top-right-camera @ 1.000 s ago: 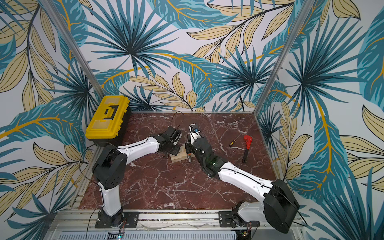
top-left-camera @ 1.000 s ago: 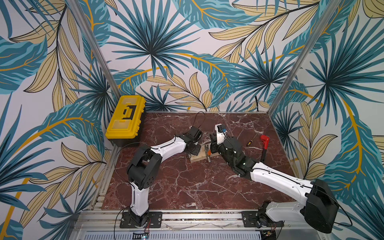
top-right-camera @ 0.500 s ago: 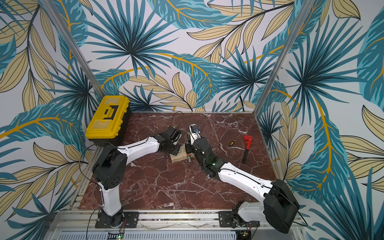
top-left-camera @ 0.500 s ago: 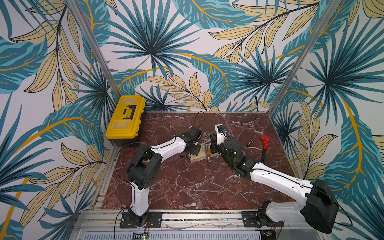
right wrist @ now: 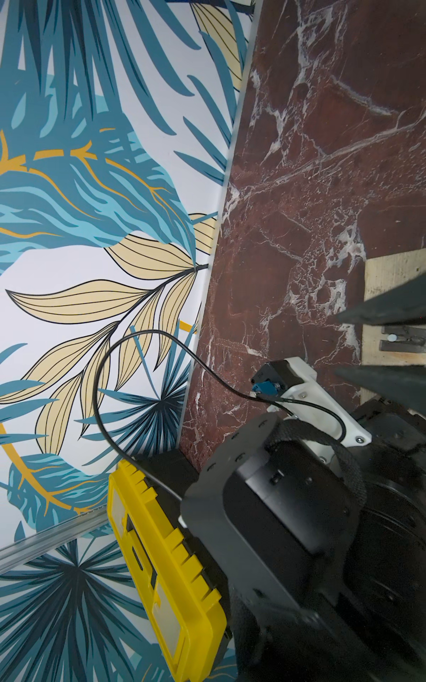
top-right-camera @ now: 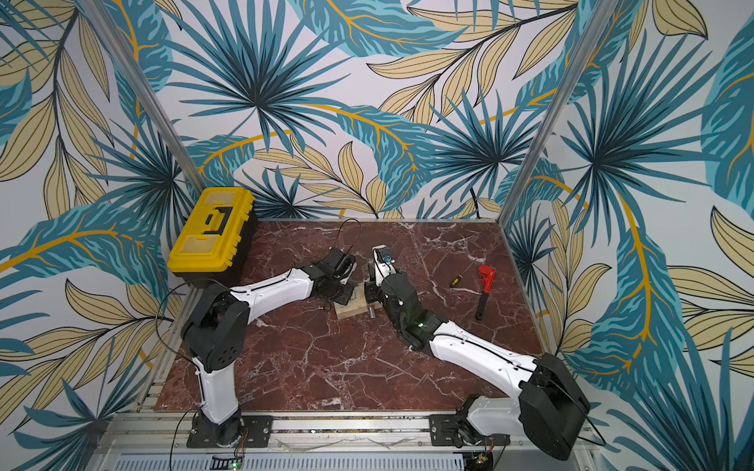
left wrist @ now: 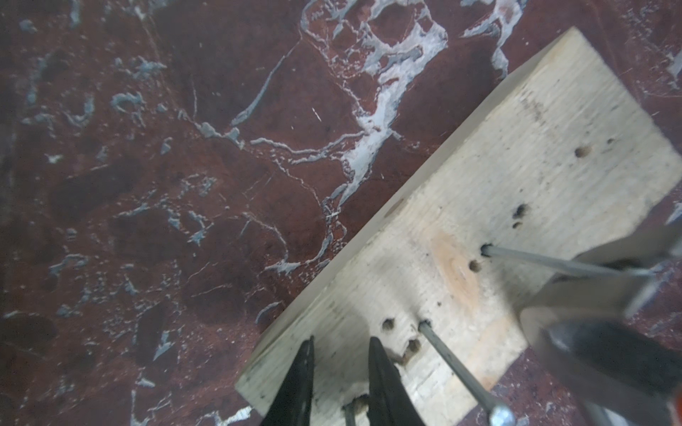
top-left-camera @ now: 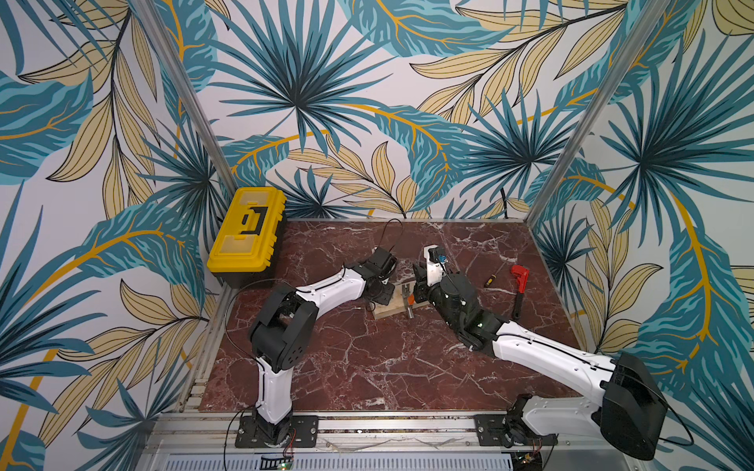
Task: Use a claw hammer to pull out a nail
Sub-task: Remove the nail from the mounting plate.
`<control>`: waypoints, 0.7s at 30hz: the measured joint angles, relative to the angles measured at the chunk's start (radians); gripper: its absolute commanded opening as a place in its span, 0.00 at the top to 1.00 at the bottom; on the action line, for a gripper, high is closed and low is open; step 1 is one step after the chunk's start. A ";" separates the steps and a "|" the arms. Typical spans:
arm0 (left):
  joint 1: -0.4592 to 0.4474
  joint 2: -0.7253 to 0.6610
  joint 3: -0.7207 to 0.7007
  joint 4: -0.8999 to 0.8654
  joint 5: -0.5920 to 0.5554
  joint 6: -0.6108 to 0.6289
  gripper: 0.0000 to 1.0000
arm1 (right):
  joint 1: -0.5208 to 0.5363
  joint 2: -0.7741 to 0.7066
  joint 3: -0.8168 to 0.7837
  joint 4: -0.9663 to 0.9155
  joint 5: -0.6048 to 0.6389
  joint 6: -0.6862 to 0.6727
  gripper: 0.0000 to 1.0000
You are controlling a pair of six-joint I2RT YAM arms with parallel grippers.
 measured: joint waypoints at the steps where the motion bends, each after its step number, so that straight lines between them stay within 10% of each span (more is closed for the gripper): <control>1: 0.000 0.000 0.000 0.000 0.000 0.000 0.74 | 0.000 -0.001 -0.002 0.003 0.002 0.000 1.00; 21: 0.000 0.001 0.000 0.000 0.000 0.000 0.74 | 0.015 -0.024 -0.045 0.042 0.027 0.000 1.00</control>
